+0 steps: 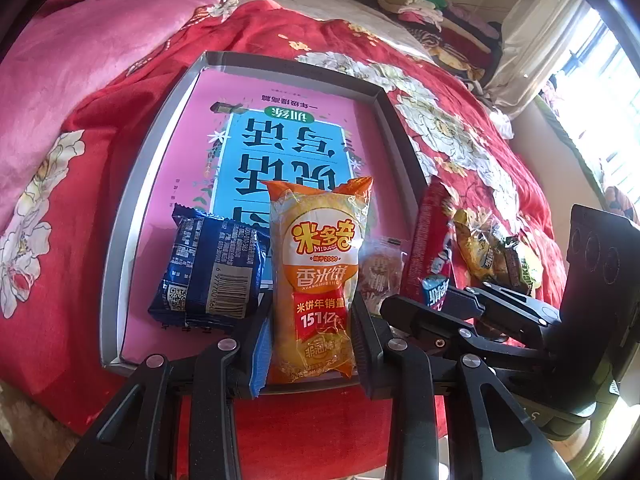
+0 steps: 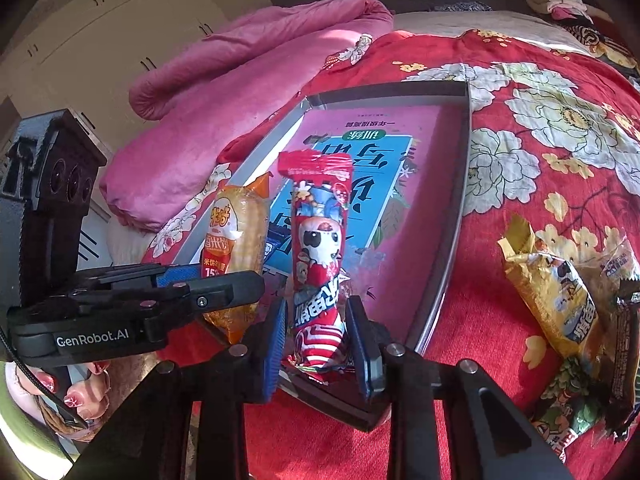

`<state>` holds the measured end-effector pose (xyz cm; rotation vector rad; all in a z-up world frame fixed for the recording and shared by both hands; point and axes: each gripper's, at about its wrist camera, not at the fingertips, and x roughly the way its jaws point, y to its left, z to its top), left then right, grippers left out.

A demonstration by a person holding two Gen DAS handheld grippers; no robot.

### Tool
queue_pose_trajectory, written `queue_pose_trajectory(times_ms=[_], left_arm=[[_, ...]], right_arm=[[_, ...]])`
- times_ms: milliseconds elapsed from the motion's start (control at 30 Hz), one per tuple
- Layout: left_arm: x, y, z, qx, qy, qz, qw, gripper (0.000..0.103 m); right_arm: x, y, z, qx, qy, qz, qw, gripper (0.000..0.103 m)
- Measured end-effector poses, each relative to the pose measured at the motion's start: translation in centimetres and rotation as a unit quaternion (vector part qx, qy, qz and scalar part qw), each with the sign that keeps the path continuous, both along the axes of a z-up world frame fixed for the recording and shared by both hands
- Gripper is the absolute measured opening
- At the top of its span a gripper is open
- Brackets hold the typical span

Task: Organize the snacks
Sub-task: 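Lower the rice-cake bag with the left gripper while the right lowers the stick snack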

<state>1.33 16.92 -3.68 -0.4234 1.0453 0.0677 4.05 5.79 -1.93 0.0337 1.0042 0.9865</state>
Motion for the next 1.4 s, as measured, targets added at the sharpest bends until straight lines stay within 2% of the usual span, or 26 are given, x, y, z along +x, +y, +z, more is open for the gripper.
queue_pose_trajectory(times_ms=[433, 1400], left_arm=[[0.3, 0.2, -0.4, -0.003, 0.007, 0.003, 1.0000, 0.036], [0.6, 0.2, -0.4, -0.002, 0.005, 0.006, 1.0000, 0.040]], right_arm=[[0.7, -1.0, 0.1, 0.002, -0.004, -0.010, 1.000, 0.031], [-0.5, -1.6, 1.4, -0.018, -0.054, 0.005, 0.998, 0.032]])
